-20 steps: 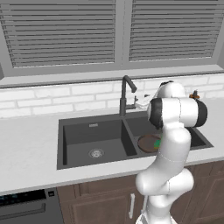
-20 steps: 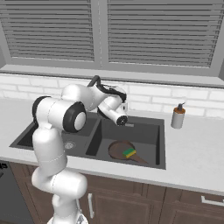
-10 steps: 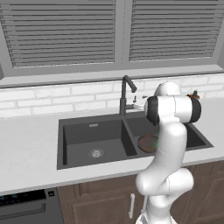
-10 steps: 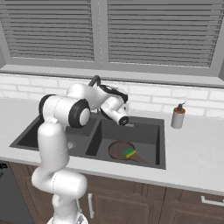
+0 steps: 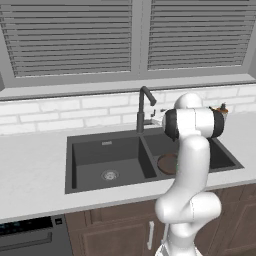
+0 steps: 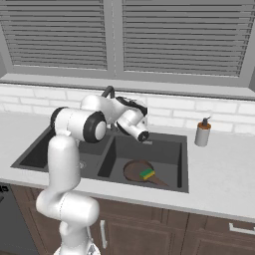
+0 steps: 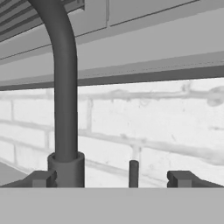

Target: Pick the pan and sponge and place them into the sink. Then turn on the water.

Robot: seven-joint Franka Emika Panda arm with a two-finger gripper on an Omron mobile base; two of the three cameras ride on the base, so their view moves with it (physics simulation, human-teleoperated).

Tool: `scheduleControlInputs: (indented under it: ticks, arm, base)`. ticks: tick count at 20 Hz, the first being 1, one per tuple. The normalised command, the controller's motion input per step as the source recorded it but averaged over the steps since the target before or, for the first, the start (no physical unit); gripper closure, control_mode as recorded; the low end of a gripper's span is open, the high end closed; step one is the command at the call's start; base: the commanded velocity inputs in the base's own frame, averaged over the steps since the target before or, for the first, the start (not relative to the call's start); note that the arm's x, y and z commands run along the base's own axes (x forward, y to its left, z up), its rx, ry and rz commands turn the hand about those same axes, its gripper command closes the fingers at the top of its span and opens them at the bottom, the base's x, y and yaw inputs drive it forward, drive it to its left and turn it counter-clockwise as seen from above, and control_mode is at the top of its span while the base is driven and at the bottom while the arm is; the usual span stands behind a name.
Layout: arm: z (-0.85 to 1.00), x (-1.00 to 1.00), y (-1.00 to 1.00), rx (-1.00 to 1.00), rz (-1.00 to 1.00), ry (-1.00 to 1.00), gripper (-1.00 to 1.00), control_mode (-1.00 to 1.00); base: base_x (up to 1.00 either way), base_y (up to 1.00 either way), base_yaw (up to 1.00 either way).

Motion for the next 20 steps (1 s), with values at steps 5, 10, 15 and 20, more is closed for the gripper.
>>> scheduleControlInputs:
  ticks: [5,10,15,20]
  arm:
    - [-0.10,0.24,0.00,0.00,0.01,0.00,-1.00,-1.00]
    - [-0.07,0.30,0.00,0.00,0.00,0.00,-1.00,-1.00]
    - [-0.11,0.27,0.00,0.00,0.00,0.00,-1.00,-1.00]
    - [-0.17,0.28,0.00,0.00,0.00,0.01,-1.00,-1.00]
  base:
    - [0.00,0.00,0.00]
    - [0.00,0.00,0.00]
    - [0.00,0.00,0.00]
    - [0.00,0.00,0.00]
